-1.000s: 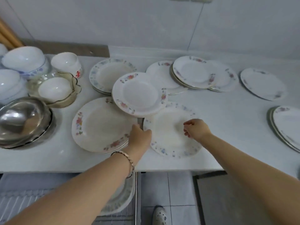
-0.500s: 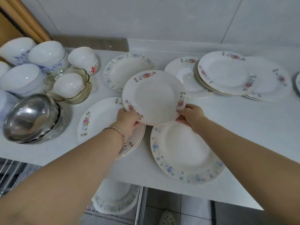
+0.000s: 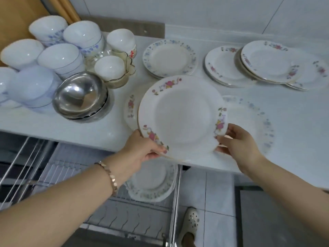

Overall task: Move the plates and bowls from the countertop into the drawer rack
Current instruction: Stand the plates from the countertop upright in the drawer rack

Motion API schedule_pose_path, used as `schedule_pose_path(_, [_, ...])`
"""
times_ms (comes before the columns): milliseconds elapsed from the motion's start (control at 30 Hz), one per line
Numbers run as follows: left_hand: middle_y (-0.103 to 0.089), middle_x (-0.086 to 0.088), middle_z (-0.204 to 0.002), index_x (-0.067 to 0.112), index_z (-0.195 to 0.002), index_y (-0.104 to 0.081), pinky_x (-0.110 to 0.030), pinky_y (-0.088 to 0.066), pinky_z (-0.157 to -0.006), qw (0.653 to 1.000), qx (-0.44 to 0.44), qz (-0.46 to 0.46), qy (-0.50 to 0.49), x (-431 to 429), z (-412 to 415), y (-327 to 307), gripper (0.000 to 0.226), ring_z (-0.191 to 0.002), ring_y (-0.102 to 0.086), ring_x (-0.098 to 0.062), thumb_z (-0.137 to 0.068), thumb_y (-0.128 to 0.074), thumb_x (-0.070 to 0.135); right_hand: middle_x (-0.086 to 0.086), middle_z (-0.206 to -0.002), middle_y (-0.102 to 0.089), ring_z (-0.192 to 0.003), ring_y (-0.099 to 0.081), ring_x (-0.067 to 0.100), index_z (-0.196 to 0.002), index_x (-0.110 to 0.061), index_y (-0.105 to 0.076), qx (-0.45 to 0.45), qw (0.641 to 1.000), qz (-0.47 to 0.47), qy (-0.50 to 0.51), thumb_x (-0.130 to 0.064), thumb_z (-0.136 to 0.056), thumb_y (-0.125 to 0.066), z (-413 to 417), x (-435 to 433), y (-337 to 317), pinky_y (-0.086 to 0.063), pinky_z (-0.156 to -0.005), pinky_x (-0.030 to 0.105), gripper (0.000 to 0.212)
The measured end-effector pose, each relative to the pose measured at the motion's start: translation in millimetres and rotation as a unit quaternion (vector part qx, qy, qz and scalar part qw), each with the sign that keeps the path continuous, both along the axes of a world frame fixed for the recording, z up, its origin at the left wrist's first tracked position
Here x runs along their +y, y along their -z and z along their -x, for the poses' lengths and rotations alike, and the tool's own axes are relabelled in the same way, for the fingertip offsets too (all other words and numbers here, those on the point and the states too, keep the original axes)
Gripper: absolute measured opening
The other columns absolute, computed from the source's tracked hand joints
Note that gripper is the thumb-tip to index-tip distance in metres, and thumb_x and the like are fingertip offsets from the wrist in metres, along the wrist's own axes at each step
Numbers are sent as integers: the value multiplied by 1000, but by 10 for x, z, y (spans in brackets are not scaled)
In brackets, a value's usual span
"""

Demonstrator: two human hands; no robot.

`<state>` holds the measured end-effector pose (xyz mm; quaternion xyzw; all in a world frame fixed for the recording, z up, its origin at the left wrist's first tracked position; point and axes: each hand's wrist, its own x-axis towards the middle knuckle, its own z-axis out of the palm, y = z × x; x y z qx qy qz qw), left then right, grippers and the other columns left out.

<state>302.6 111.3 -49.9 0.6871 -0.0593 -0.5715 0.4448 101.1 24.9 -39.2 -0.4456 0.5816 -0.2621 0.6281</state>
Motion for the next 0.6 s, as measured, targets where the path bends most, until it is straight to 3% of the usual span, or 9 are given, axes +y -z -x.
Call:
schedule_pose_path(100, [-66, -12, -102, 5, -109, -54, -24, -59, -55, 999, -15, -17, 29, 668, -194, 77, 54, -92, -67, -27, -65, -68, -23, 7, -94, -61, -74, -59, 13, -108, -5, -55, 29, 999, -16, -1, 11, -87, -51, -150, 690, 68, -52, -48, 12, 27])
schedule_pose_path(167, [-66, -10, -105, 6, -112, -52, -26, -60, -66, 997, -34, -32, 65, 1092, -368, 159, 56, -96, -66, -27, -65, -69, -20, 10, -101, -62, -79, -60, 15, -110, -5, -51, 59, 998, -33, -18, 9, -87, -53, -242, 1137, 160, -54, -60, 20, 27])
schedule_pose_path(233, [-66, -9, -106, 8, -111, -53, -24, -59, -64, 993, -35, -54, 95, 1480, -540, 247, 55, -93, -66, -22, -66, -69, -19, 11, -102, -61, -82, -61, 16, -102, -8, -49, 69, 994, -64, -50, 7, -87, -55, -334, 1572, 235, -56, -67, 27, 22])
schedule_pose_path(333, [-66, -10, -100, 10, -100, -55, -25, -58, -60, 986, -28, -102, 129, 1952, -770, 416, 50, -87, -65, -20, -64, -70, -21, 8, -100, -59, -82, -63, 16, -102, -9, -47, 76, 986, -123, -77, 5, -87, -57, -483, 2123, 358, -59, -59, 23, 22])
schedule_pose_path(433, [-67, -14, -101, 6, -104, -55, -28, -58, -58, 979, -8, -143, 146, 2260, -938, 667, 56, -88, -67, -25, -60, -71, -24, 7, -99, -60, -78, -65, 16, -109, -8, -45, 113, 973, -183, -81, 1, -88, -58, -615, 2473, 605, -61, -69, 42, 26])
schedule_pose_path(533, [-66, -15, -104, 6, -104, -56, -29, -58, -58, 968, 24, -196, 156, 2388, -1028, 952, 55, -88, -66, -26, -61, -68, -25, 11, -96, -59, -76, -62, 16, -95, -8, -48, 123, 963, -235, -49, 6, -86, -57, -722, 2637, 932, -59, -50, 26, 19])
schedule_pose_path(600, [-66, -14, -102, 6, -101, -57, -31, -57, -60, 961, 42, -219, 164, 2376, -1055, 1185, 50, -88, -66, -26, -63, -66, -26, 12, -94, -59, -75, -61, 20, -91, -6, -50, 121, 956, -267, -27, 11, -85, -56, -786, 2638, 1195, -58, -45, 24, 19])
